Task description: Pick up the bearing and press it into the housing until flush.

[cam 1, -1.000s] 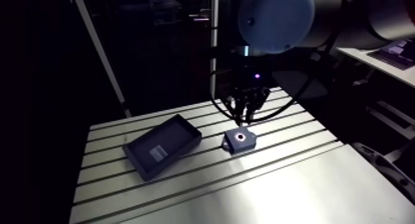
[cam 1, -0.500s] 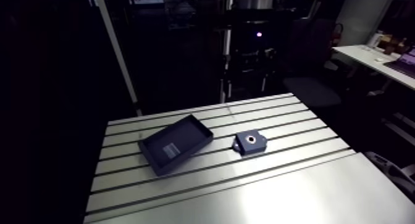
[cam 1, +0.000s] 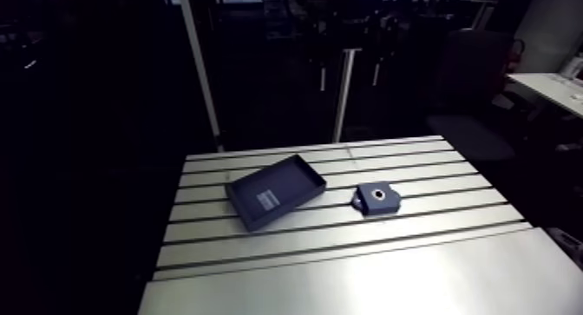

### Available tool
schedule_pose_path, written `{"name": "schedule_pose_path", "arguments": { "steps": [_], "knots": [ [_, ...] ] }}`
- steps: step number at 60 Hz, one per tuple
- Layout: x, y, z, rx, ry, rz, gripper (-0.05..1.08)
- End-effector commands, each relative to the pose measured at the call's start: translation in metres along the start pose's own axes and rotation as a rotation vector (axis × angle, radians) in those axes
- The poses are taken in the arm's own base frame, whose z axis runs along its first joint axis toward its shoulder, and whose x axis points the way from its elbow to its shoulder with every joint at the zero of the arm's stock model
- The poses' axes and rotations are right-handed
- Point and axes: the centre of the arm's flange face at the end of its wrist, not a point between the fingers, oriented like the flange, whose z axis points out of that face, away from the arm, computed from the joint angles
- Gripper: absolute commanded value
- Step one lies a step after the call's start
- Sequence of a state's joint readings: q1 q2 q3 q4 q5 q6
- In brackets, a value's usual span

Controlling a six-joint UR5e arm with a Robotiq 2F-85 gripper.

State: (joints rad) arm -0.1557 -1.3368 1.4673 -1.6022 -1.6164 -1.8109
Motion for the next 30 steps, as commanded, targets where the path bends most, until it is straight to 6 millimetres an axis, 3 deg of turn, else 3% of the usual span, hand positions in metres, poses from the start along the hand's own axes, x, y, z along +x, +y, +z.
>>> {"name": "schedule_pose_path", "arguments": {
  "steps": [1, 30],
  "knots": [
    [-0.027, -0.055, -0.054, -0.006, 0.053, -0.04, 0.0],
    [-0.041, -0.057, -0.074, 0.003, 0.098, -0.021, 0.0]
  ]
}}
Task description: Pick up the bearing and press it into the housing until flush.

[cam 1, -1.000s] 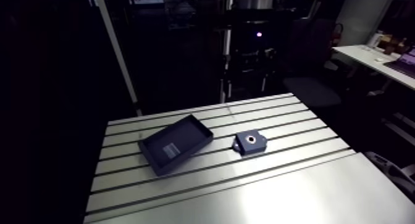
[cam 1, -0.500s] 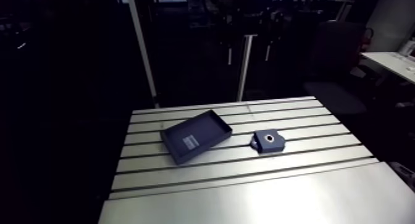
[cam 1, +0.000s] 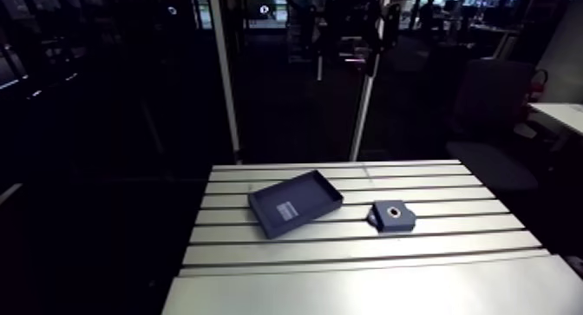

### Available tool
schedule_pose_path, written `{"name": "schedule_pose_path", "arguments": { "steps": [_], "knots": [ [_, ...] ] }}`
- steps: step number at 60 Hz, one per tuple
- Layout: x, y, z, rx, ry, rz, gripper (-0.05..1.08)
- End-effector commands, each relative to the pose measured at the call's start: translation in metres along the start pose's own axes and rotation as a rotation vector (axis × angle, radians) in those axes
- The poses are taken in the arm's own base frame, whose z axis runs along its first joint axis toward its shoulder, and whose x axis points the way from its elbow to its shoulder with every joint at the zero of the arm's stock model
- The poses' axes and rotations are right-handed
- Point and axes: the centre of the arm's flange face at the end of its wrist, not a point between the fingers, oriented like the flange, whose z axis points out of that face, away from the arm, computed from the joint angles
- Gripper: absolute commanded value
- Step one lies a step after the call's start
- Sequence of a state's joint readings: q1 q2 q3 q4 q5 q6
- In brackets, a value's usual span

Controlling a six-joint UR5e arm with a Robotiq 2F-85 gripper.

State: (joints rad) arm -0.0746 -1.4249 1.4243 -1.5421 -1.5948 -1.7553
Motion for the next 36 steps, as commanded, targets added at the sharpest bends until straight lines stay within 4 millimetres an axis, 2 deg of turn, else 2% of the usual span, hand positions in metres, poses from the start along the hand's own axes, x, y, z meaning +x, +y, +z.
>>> {"name": "schedule_pose_path", "arguments": {
  "steps": [1, 36],
  "knots": [
    [-0.0078, -0.0049, -0.0112, 0.003, 0.019, 0.002, 0.0],
    [-0.0121, -0.0065, -0.0106, 0.002, 0.016, 0.002, 0.0]
  ]
}}
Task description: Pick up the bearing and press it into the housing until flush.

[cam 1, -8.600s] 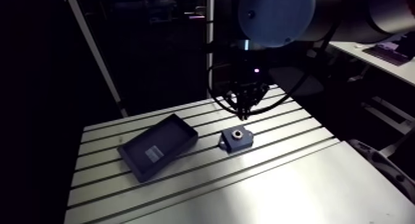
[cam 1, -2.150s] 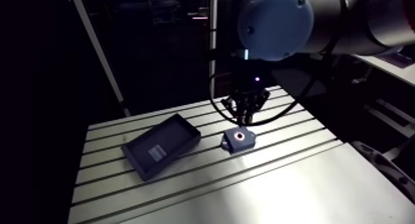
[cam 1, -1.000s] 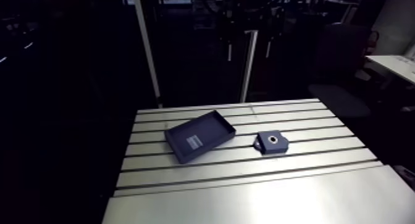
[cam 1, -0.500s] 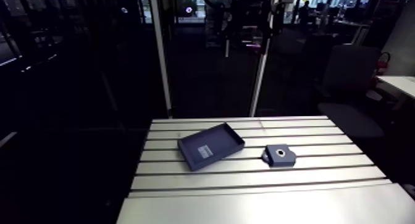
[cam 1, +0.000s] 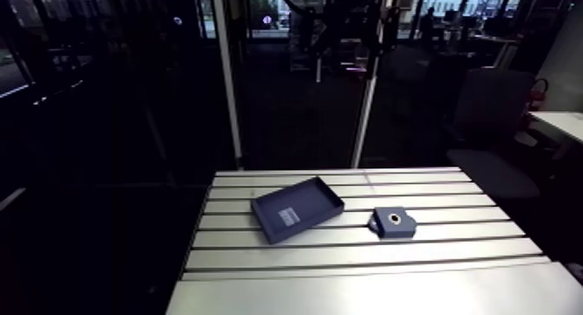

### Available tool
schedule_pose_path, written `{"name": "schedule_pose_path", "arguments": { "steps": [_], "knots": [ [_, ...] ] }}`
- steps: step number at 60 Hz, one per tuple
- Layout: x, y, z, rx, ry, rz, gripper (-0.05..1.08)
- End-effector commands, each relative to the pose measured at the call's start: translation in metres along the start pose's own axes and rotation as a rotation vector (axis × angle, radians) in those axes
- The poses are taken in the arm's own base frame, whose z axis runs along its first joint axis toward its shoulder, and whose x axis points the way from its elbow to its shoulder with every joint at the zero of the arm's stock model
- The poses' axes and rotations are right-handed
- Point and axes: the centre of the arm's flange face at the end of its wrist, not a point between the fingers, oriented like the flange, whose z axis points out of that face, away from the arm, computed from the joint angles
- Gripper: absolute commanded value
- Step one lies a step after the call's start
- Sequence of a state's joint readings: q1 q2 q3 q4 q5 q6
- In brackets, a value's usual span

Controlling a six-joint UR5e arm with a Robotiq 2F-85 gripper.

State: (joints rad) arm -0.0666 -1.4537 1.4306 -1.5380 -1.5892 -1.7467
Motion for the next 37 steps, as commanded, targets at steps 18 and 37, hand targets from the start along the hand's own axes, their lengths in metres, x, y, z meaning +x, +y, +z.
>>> {"name": "schedule_pose_path", "arguments": {
  "steps": [18, 37],
  "knots": [
    [-0.001, -0.0006, 0.0032, 0.001, -0.004, 0.001, 0.0],
    [-0.0005, -0.0015, 0.0081, 0.003, -0.014, -0.001, 0.0]
  ]
}}
